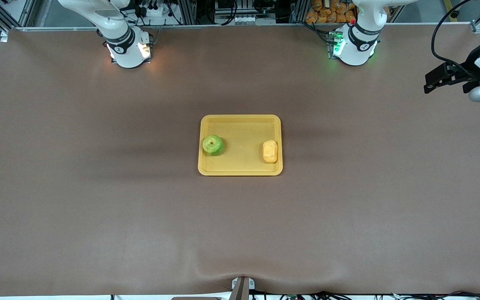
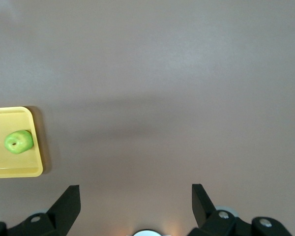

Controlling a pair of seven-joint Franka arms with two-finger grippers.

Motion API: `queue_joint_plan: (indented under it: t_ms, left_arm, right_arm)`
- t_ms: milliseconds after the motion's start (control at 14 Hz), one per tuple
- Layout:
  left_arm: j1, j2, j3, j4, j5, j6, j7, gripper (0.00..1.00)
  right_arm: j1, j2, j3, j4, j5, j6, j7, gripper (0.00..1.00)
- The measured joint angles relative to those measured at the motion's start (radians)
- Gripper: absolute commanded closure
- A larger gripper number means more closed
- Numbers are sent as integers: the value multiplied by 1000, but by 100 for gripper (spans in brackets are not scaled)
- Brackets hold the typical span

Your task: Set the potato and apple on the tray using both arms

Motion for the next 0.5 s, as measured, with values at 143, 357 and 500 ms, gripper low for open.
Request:
queue_joint_plan:
  t_ms: [143,357,500]
  left_arm:
    - [0,0,0,1,0,1,0,0]
    - [0,0,0,2,0,1,0,0]
    - [0,0,0,3,0,2,0,0]
  right_arm:
    - [-4,-30,4,-19,-1,-9,30,0]
    - [-5,-84,8,-105,-13,16,48,0]
    - [-5,-116,13,-163,-24,28,62,0]
